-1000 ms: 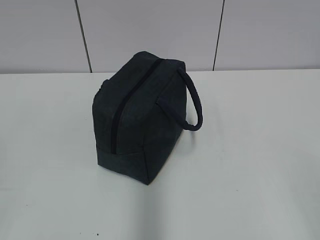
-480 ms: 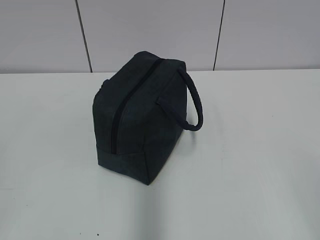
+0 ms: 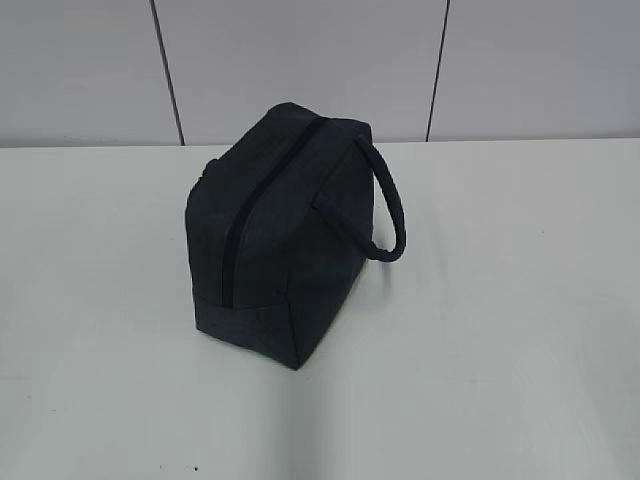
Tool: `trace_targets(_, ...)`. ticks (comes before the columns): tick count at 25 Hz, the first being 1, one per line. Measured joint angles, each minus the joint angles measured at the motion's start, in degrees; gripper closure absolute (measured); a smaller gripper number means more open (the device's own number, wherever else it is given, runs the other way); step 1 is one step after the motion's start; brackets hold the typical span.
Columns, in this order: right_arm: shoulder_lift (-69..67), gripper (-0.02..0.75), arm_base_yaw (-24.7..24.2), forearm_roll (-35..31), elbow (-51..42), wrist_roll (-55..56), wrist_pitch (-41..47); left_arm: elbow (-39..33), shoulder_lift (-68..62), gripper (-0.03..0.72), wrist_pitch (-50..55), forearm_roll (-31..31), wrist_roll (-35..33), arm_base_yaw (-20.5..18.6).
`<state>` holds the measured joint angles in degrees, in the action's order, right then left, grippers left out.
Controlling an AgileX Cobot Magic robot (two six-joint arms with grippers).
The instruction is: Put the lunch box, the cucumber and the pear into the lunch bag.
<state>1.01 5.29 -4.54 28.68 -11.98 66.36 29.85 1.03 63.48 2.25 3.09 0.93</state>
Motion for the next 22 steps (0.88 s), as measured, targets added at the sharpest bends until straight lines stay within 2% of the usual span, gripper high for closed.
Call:
trace_targets(6,0.0,0.319,-2.9,0.0,0.0,0.0,0.0,0.0,0.0,0.450,0.0,0.0,0.0,0.0)
trace_targets(22,0.0,0.319,-3.1,0.0,0.0,0.0,0.0,0.0,0.0,0.450,0.0,0.0,0.0,0.0)
